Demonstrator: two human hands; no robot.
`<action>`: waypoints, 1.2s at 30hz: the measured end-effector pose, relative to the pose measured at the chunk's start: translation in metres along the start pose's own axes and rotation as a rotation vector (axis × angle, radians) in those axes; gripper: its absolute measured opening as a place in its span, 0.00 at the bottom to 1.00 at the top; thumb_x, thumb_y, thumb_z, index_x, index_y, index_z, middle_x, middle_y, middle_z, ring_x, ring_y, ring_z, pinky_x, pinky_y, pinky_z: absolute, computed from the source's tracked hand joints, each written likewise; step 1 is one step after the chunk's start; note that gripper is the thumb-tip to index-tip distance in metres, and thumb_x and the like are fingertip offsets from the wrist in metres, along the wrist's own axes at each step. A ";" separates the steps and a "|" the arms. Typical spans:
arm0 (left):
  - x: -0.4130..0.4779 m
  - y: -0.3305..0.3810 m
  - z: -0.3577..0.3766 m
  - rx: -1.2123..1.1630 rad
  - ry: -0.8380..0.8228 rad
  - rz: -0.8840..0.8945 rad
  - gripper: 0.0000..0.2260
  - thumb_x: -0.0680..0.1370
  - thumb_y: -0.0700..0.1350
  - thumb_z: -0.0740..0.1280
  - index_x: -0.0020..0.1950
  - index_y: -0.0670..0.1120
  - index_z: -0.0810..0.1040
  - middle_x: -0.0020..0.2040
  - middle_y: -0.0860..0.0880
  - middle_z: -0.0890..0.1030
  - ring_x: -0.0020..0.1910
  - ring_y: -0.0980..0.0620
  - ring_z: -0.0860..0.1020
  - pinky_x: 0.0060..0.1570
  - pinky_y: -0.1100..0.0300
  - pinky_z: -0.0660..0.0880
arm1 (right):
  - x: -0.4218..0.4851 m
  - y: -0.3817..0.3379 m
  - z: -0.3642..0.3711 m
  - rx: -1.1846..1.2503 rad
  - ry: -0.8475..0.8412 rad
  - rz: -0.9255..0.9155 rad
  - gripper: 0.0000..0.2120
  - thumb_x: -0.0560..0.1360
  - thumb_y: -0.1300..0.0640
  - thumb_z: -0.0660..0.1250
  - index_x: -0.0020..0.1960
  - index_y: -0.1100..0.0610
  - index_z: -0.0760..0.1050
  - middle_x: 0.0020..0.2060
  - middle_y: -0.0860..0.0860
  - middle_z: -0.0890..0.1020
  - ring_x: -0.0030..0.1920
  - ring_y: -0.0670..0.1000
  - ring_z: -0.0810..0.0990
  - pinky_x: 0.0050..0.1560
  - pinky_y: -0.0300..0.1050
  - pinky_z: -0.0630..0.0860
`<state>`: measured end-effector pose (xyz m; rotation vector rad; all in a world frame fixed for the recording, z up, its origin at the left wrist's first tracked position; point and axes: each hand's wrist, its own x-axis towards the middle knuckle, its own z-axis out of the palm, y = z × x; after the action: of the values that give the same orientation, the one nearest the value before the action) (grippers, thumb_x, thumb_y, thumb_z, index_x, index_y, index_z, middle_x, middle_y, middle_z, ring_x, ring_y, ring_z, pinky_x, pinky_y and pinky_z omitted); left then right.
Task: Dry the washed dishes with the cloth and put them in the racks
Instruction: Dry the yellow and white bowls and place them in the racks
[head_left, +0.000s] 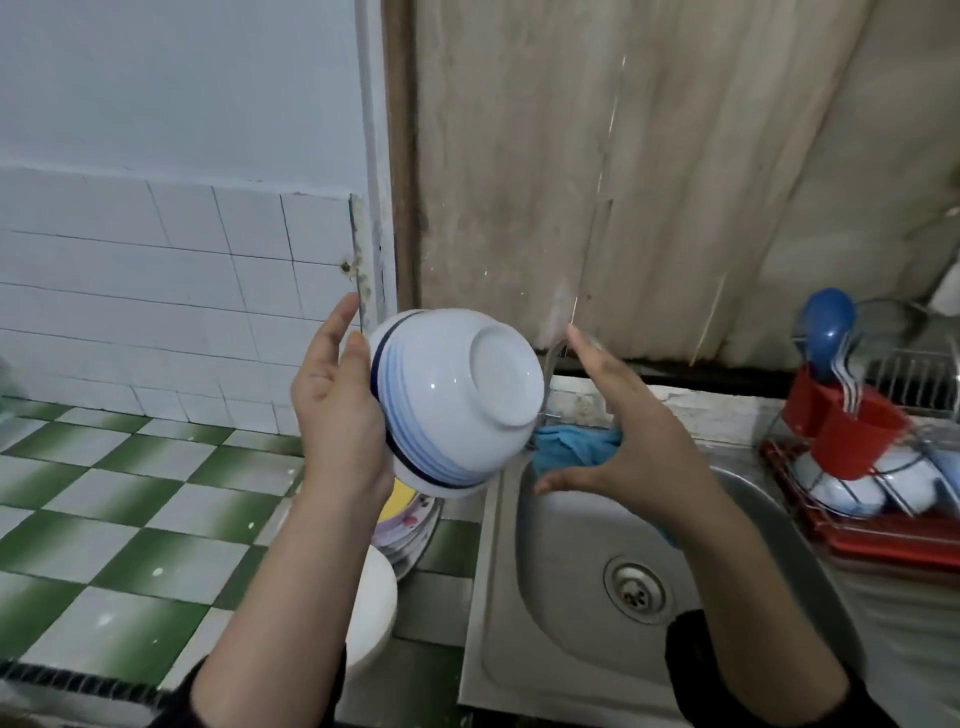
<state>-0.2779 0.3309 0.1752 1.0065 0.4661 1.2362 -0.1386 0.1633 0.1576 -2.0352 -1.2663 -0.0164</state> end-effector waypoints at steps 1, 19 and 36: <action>-0.008 -0.003 0.009 -0.024 -0.021 -0.027 0.14 0.84 0.39 0.57 0.62 0.51 0.77 0.33 0.53 0.80 0.30 0.56 0.76 0.33 0.64 0.76 | -0.005 0.002 -0.005 0.007 -0.010 -0.006 0.62 0.53 0.40 0.82 0.73 0.25 0.45 0.71 0.24 0.56 0.69 0.28 0.58 0.66 0.47 0.70; -0.205 -0.081 0.182 0.355 -0.674 0.015 0.27 0.63 0.64 0.64 0.63 0.65 0.69 0.66 0.52 0.68 0.64 0.62 0.69 0.64 0.66 0.64 | -0.195 0.141 -0.156 0.299 0.157 0.138 0.56 0.55 0.61 0.84 0.74 0.35 0.60 0.65 0.29 0.72 0.65 0.39 0.72 0.60 0.48 0.77; -0.284 -0.177 0.304 0.771 -1.531 0.420 0.58 0.52 0.68 0.79 0.76 0.60 0.55 0.77 0.59 0.52 0.77 0.58 0.48 0.74 0.42 0.57 | -0.310 0.269 -0.246 0.172 0.338 0.399 0.56 0.58 0.61 0.84 0.74 0.35 0.59 0.59 0.22 0.70 0.56 0.40 0.76 0.47 0.48 0.77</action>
<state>-0.0330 -0.0453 0.1240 2.4184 -0.5718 0.2717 -0.0016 -0.2874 0.0713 -1.9969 -0.6225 -0.0597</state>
